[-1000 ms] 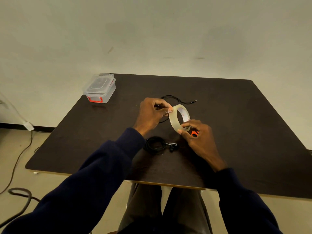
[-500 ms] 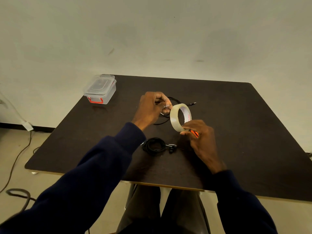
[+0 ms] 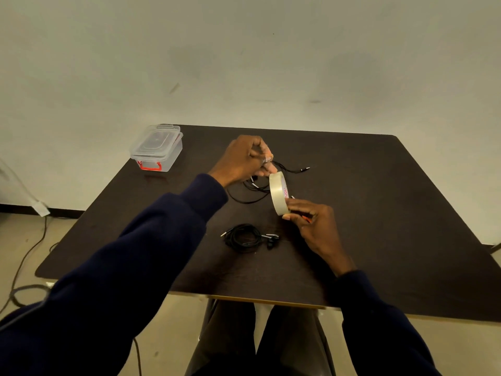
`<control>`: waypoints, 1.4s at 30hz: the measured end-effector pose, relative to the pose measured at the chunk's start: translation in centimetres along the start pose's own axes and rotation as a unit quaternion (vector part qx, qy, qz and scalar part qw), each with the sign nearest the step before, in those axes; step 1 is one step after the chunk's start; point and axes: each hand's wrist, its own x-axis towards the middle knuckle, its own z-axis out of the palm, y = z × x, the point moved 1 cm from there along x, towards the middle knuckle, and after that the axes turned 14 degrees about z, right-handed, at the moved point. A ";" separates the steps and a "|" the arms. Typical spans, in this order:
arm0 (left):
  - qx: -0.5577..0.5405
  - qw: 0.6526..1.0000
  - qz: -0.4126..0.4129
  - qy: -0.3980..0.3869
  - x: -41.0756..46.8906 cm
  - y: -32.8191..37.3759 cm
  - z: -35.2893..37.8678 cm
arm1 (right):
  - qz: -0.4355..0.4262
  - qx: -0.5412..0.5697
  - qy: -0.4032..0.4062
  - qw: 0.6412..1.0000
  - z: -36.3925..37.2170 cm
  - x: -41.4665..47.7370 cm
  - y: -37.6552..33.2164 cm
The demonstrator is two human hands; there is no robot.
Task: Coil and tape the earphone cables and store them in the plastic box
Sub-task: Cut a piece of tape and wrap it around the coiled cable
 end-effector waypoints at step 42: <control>0.012 0.995 -0.007 -0.097 3.2 0.0 -0.1 | 0.138 -0.317 0.089 0.934 -3.3 -4.1 0.2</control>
